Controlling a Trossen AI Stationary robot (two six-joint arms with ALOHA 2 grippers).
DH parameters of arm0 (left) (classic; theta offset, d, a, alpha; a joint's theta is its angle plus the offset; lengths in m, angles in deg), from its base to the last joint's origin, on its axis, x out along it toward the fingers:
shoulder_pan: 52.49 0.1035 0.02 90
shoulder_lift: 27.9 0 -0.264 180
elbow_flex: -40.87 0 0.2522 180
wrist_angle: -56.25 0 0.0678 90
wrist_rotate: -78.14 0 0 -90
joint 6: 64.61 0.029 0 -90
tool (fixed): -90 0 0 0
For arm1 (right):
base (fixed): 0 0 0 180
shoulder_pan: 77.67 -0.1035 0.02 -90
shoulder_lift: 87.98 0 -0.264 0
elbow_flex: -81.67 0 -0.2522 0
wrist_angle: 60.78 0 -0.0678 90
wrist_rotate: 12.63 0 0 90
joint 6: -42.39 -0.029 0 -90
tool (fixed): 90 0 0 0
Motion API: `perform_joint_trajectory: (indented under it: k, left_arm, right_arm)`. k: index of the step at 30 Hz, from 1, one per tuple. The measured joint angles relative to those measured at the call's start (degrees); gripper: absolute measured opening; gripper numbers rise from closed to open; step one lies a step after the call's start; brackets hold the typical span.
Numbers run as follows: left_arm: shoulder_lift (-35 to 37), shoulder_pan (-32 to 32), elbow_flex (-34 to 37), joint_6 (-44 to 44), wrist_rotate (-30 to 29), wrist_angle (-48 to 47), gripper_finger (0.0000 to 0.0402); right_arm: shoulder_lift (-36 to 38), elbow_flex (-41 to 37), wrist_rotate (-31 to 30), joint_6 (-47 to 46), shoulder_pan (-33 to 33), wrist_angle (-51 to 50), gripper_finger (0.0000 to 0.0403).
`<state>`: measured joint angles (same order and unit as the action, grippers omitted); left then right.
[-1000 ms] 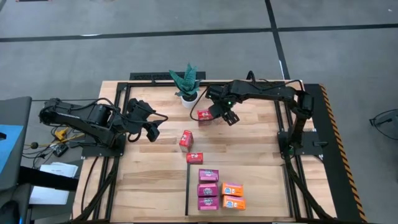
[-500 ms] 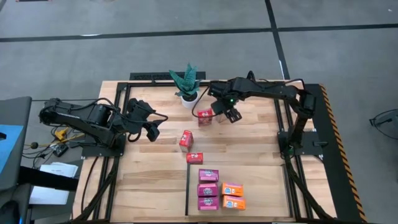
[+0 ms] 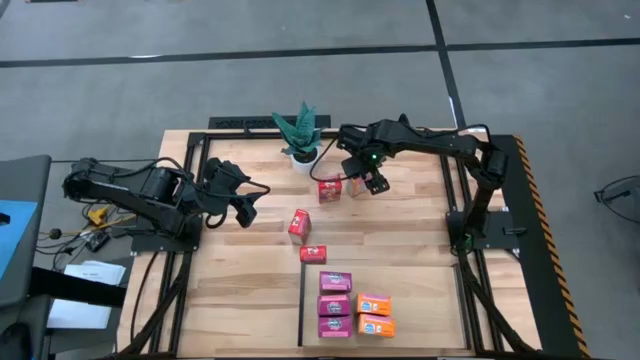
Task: Stack cereal on shelf
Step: Put the orange cereal box on the middle top shelf
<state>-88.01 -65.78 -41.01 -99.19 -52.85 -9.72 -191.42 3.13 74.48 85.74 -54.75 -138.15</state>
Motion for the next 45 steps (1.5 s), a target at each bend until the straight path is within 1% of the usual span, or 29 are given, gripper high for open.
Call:
perform_joint_trajectory:
  k: [2,5,14,23,28,37,45]
  left_arm:
    - [0.00,0.00,0.00,0.02,-0.01,0.00,0.0255]
    - [0.00,0.01,0.00,0.02,-0.03,0.00,0.0255]
    - [0.00,0.02,0.00,-0.05,0.02,0.00,0.0255]
    - [0.00,0.00,0.00,0.26,-0.01,0.00,0.0255]
    - [0.00,0.00,0.00,0.19,0.02,0.00,0.0255]
    - [0.00,0.01,0.00,0.22,0.02,0.00,0.0255]
    - [0.00,0.00,0.00,0.23,0.03,0.00,0.0255]
  right_arm:
    - [0.00,0.00,0.09,0.02,0.03,0.18,0.0371]
    - [-0.01,-0.08,0.23,0.46,0.59,0.26,0.0369]
    - [-0.11,-5.29,1.21,0.42,1.13,2.73,0.0341]
    - [-0.08,-5.38,0.81,0.13,1.01,2.61,0.0310]
    - [-0.06,-5.38,-0.28,0.18,0.35,2.60,0.0289]
    - [0.00,-5.38,-0.40,-1.30,0.33,2.22,0.0254]
    - [0.00,-5.38,-0.42,-1.65,0.33,1.01,0.0196]
